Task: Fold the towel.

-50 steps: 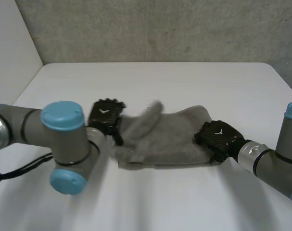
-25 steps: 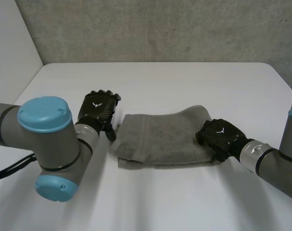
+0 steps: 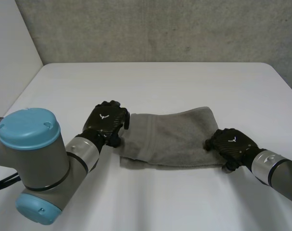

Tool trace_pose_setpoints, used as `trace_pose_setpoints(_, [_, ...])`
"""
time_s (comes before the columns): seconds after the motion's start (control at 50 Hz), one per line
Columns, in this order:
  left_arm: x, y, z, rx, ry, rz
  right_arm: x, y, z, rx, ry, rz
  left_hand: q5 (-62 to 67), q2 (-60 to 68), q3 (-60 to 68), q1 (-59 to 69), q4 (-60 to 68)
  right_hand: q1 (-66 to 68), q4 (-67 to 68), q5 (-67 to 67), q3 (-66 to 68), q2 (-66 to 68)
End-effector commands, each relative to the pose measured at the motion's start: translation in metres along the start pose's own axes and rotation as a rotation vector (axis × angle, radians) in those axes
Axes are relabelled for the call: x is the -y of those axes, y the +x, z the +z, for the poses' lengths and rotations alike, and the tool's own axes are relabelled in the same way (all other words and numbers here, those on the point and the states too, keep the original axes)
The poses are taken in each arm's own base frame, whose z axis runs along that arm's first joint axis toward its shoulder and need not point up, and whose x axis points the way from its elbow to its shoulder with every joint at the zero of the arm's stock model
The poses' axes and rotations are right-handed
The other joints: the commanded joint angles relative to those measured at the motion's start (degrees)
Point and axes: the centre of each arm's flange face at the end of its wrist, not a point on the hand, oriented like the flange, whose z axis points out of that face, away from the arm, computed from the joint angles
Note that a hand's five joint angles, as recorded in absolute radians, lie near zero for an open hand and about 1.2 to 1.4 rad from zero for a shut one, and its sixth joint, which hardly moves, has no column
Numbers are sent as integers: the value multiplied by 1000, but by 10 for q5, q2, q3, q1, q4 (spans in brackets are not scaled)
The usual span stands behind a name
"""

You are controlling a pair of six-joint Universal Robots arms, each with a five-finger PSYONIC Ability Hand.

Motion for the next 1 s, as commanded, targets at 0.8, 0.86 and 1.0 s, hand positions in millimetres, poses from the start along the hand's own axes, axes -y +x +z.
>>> trace_pose_setpoints(0.8, [24,-54,-19,178,53,-47,132,-116,14,404,341,-472,-218,-211,-24,-213,-32,338,-44,328,-29,348])
trace_pose_setpoints(0.86, [31,-59,-21,194,70,-61,126,-142,22,456,326,-488,-236,-229,-24,-232,-32,338,-44,328,-29,348])
trace_pose_setpoints(1.0, [32,-63,-23,204,71,-73,112,-161,35,453,273,-510,-243,-236,-24,-238,-32,81,-44,70,-29,90])
